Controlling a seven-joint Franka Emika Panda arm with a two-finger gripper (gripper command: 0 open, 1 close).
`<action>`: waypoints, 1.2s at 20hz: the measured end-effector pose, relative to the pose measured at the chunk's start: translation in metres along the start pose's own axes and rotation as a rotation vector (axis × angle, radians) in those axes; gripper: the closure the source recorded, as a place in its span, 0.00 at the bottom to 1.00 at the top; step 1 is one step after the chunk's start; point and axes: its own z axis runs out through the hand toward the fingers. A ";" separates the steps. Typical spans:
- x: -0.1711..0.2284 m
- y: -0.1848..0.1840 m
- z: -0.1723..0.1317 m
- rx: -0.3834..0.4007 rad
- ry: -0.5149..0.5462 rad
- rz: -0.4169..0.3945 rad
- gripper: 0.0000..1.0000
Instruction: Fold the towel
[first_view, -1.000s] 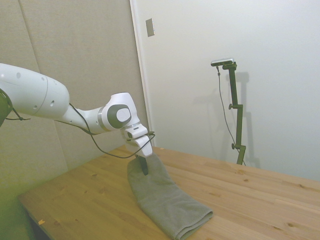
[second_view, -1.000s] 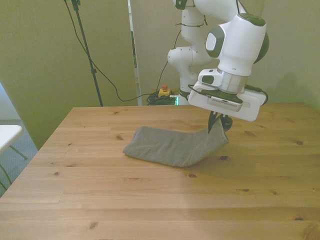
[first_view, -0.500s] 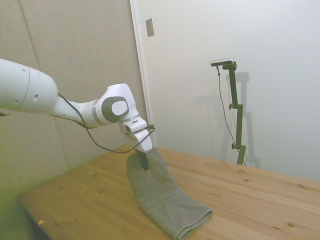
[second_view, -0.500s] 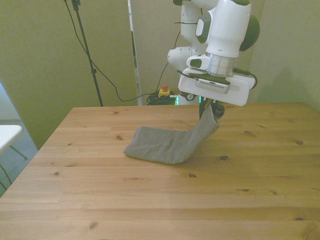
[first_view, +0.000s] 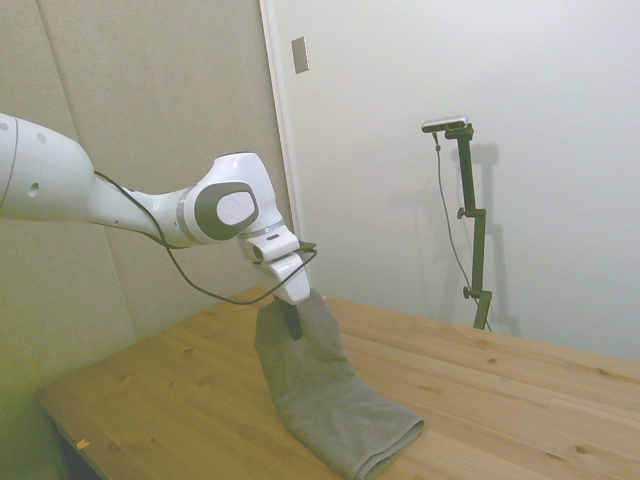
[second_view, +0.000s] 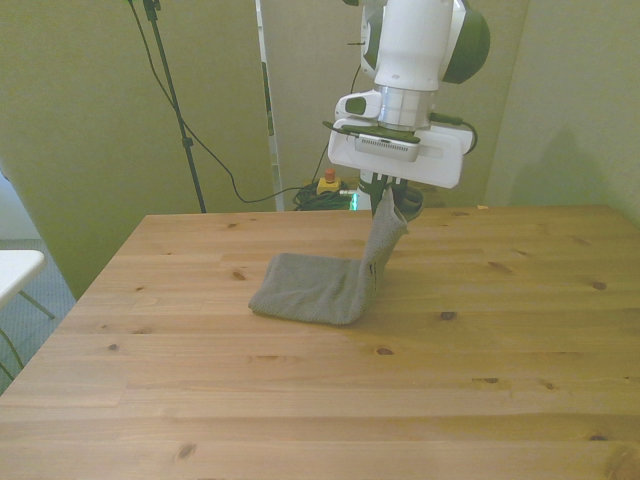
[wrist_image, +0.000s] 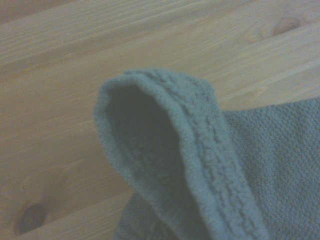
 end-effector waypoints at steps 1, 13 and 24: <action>0.005 0.005 0.001 0.008 -0.015 0.001 1.00; 0.071 0.056 0.033 0.115 -0.206 0.005 1.00; 0.137 0.126 0.079 0.180 -0.302 0.055 1.00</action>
